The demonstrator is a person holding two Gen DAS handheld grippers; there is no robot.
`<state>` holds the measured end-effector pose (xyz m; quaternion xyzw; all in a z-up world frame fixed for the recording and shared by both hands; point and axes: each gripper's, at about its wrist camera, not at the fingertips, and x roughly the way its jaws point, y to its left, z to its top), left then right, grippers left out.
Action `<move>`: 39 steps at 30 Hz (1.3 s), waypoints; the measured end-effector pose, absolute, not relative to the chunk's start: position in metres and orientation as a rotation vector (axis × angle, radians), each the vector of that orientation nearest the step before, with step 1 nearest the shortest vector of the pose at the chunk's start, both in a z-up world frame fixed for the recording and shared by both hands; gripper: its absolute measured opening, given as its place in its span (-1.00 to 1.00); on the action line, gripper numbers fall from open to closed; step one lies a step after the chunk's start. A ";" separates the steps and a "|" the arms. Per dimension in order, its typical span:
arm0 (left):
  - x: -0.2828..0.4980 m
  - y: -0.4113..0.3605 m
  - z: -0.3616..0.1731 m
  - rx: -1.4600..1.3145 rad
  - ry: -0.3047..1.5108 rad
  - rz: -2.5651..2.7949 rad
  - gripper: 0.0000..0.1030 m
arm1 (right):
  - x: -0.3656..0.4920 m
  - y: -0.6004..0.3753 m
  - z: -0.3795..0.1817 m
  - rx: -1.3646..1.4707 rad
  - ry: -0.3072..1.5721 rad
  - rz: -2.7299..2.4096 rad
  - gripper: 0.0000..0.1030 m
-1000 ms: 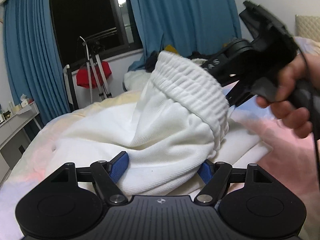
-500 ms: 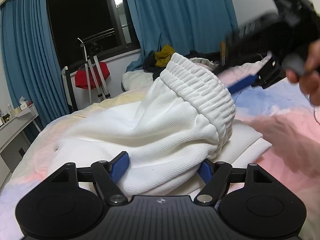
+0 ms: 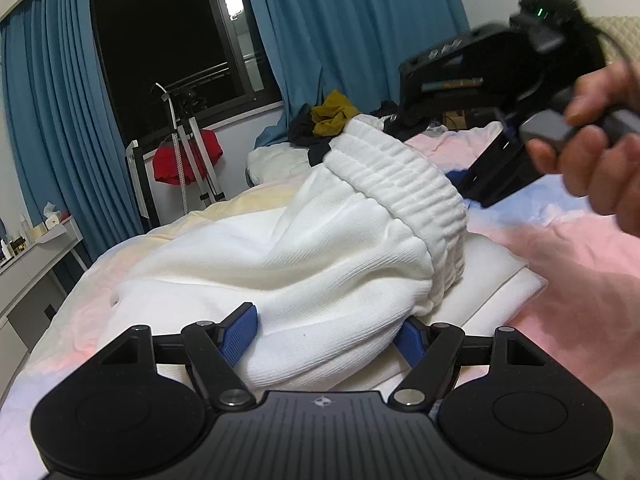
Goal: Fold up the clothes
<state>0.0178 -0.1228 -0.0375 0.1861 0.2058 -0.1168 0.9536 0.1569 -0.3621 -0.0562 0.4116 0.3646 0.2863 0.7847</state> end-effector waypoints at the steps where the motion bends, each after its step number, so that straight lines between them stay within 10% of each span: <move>1: 0.017 -0.123 -0.038 0.384 0.418 -0.236 0.46 | 0.159 -0.364 -0.063 0.916 0.796 0.598 0.13; 10: 0.019 -0.125 -0.048 0.462 0.404 -0.228 0.46 | 0.182 -0.344 -0.090 0.949 0.828 0.610 0.11; 14: 0.019 -0.126 -0.051 0.470 0.391 -0.230 0.33 | 0.180 -0.337 -0.074 0.864 0.798 0.620 -0.61; 21: 0.022 -0.147 -0.032 0.412 0.356 -0.297 0.09 | 0.181 -0.347 -0.024 0.814 0.649 0.627 -0.68; 39: 0.013 -0.129 -0.016 0.232 0.346 -0.448 0.40 | 0.197 -0.363 -0.050 0.671 0.668 0.462 -0.57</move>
